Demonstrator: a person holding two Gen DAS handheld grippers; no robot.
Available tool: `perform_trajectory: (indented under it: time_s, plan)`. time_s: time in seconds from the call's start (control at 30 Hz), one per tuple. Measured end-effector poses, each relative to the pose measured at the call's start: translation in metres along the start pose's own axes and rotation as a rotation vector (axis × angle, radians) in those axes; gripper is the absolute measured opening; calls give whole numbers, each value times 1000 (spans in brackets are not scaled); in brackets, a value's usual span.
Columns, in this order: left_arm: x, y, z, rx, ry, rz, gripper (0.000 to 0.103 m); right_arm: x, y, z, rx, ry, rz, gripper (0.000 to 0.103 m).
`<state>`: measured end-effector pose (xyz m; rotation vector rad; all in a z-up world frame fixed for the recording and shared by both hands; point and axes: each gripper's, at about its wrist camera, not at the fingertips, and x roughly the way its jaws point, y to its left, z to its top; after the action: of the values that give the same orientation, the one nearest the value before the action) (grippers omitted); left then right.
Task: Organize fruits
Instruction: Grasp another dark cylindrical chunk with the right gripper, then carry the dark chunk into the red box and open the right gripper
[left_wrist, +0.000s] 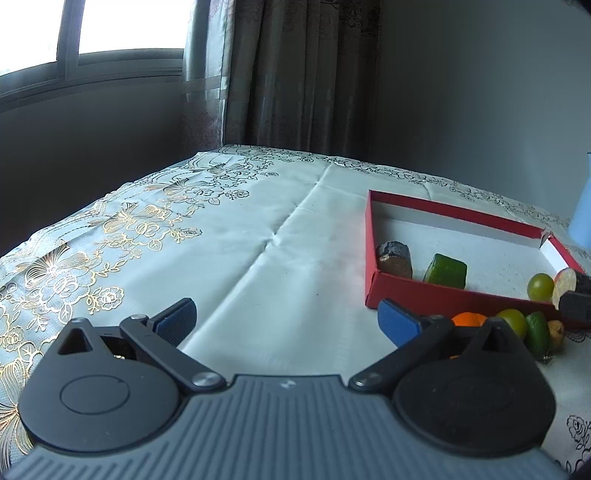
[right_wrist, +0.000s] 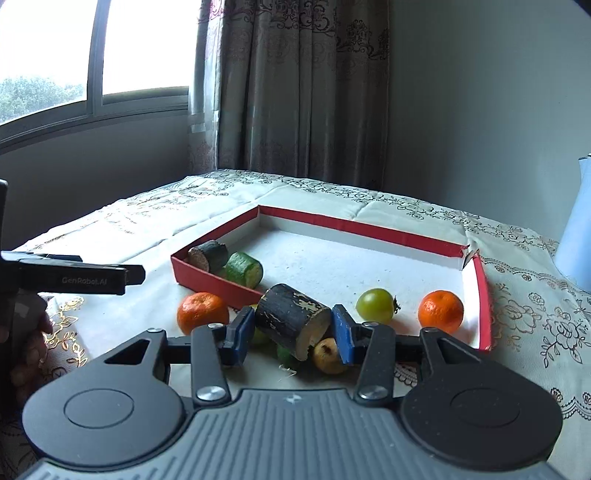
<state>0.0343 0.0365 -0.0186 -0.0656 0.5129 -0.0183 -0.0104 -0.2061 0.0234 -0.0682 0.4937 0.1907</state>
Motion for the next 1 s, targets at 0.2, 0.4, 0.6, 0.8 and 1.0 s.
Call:
perform_trajectory:
  time_s: [0.2, 0.4, 0.6, 0.8, 1.0]
  plan:
    - [1, 2, 0, -8, 3, -8, 103, 47, -22, 24, 10, 13, -48, 44]
    - [0, 5, 0, -23, 3, -14, 103, 66, -28, 24, 24, 30, -50, 58]
    - [0, 3, 0, -15, 0, -19, 103, 13, -55, 6, 130, -83, -118, 67]
    - [-1, -2, -1, 19, -1, -30, 103, -28, -99, -41, 199, -65, -243, 77]
    - [-10, -19, -3, 100, -30, -50, 103, -28, -119, -53, 288, -48, -230, 78]
